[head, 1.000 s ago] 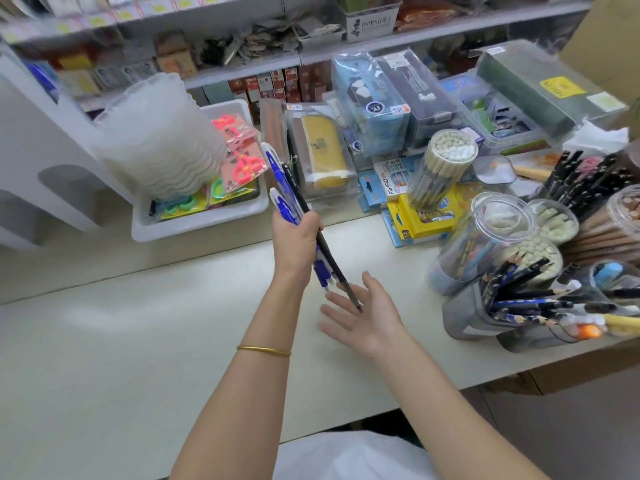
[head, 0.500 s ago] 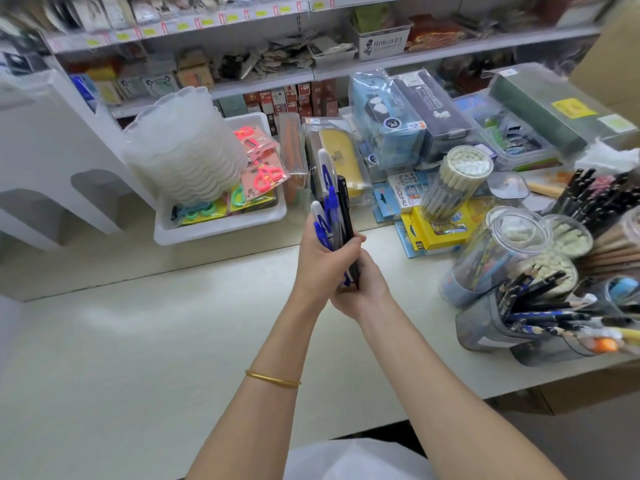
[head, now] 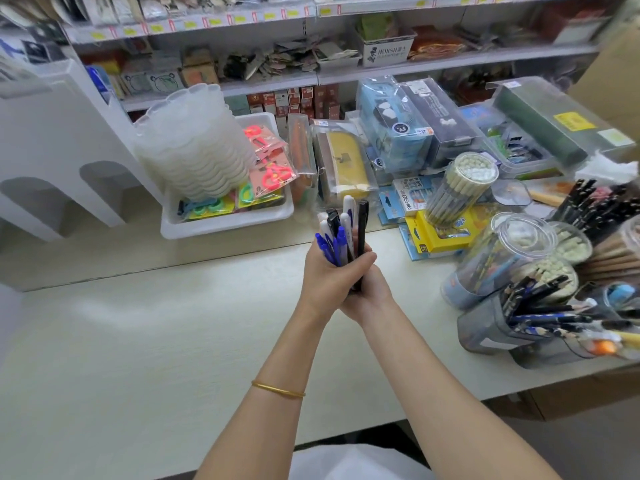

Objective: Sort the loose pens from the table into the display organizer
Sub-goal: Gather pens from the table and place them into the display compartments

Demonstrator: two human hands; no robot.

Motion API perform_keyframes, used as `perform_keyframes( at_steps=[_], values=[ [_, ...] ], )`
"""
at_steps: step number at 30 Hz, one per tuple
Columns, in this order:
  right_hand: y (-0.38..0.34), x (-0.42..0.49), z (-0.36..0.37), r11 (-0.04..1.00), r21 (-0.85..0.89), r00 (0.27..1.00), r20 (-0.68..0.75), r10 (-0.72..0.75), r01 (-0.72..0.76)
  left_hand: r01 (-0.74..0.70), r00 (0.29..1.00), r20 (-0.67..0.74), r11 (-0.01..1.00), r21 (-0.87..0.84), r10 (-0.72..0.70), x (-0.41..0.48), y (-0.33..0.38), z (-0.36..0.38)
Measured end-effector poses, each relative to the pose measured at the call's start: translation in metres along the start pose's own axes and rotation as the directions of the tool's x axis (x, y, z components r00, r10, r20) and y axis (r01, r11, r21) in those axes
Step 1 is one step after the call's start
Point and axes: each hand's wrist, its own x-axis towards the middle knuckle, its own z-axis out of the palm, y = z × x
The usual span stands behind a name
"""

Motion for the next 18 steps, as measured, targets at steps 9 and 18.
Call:
perform_keyframes(
  at_steps=[9,18],
  values=[
    [0.018,-0.006,0.000,0.978,-0.163,0.989,-0.090,0.118,-0.131,0.127,0.992,0.024,0.984,-0.125,-0.125,-0.001,0.011,-0.040],
    [0.037,-0.019,0.024,0.886,-0.464,0.995,-0.094,-0.032,-0.016,0.297,0.946,0.235,0.883,-0.364,-0.222,-0.031,0.023,-0.110]
  ],
)
